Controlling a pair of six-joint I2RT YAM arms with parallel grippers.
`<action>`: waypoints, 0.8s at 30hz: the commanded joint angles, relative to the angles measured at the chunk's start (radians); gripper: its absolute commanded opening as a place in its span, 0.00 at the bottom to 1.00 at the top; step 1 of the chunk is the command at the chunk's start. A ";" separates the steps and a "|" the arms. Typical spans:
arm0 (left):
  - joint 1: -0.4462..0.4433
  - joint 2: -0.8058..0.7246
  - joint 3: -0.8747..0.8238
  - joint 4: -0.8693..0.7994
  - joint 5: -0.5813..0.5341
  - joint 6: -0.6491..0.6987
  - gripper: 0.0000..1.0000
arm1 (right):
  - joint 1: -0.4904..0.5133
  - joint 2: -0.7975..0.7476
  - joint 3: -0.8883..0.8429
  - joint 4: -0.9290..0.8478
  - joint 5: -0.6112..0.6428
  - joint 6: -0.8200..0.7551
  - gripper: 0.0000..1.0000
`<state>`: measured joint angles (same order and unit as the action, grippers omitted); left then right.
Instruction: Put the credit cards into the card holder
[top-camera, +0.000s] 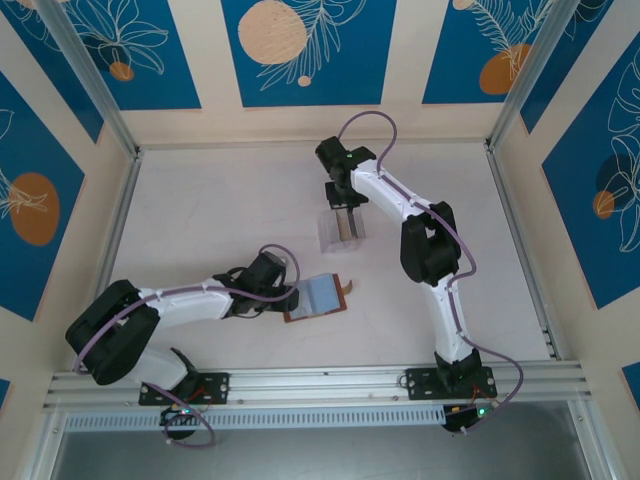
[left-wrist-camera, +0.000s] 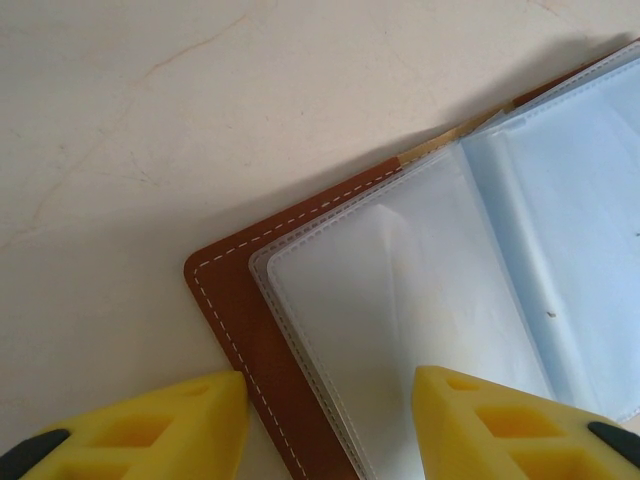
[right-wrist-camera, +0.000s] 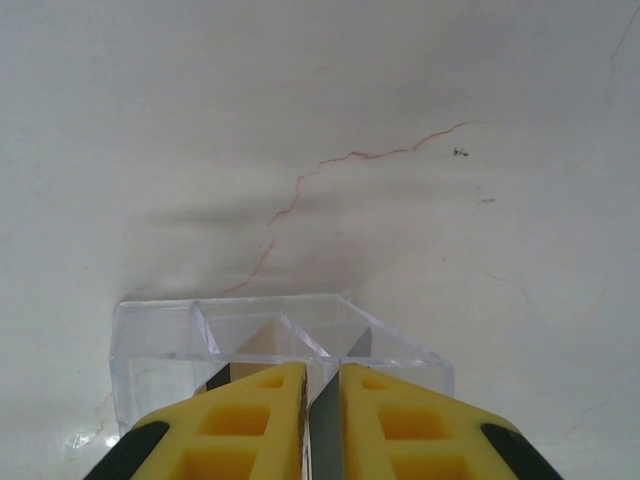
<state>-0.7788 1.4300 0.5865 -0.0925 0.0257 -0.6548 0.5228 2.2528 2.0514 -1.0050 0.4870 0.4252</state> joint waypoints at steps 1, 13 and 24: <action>0.005 0.032 -0.022 0.026 0.055 -0.010 0.48 | -0.003 0.029 0.034 -0.026 -0.007 -0.006 0.18; 0.006 0.030 -0.024 0.026 0.054 -0.012 0.48 | -0.006 0.026 0.036 -0.028 -0.004 -0.006 0.10; 0.005 0.041 -0.017 0.022 0.051 -0.012 0.48 | -0.010 -0.012 0.038 -0.037 0.016 -0.014 0.00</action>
<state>-0.7788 1.4300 0.5861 -0.0914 0.0261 -0.6552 0.5201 2.2669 2.0647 -1.0115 0.4946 0.4213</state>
